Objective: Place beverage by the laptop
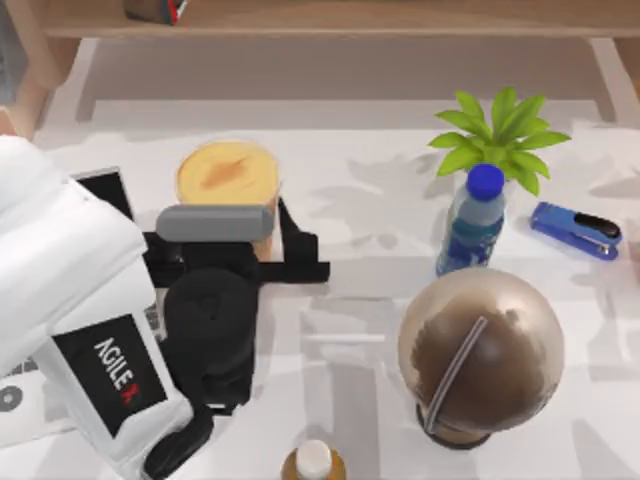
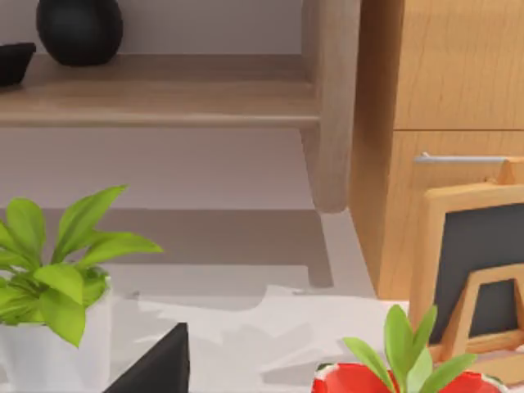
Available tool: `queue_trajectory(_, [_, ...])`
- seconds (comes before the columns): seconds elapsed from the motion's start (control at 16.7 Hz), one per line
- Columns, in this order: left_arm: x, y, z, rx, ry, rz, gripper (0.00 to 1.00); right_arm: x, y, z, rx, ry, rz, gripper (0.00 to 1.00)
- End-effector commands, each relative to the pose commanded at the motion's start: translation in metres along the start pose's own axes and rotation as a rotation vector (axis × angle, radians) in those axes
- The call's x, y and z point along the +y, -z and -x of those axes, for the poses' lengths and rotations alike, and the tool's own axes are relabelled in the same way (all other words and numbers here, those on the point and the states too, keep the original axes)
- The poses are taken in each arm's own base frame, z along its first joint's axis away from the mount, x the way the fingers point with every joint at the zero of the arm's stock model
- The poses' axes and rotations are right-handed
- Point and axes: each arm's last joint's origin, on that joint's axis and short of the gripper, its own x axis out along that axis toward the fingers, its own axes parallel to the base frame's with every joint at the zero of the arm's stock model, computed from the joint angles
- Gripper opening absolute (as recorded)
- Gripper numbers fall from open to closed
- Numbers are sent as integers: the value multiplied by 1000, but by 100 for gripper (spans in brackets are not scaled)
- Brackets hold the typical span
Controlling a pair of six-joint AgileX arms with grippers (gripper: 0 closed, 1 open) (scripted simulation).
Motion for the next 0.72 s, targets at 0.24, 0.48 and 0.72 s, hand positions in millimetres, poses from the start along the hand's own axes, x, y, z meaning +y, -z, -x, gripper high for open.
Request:
queue_trajectory(0.24, [0, 0, 0, 0, 1, -1, 0, 0, 0, 0, 0, 0, 0, 100])
queue_trajectory(0.48, [0, -7, 1, 0, 1, -1, 0, 0, 0, 0, 0, 0, 0, 100])
queue_trajectory(0.72, [0, -10, 1, 0, 1, -1, 0, 0, 0, 0, 0, 0, 0, 100])
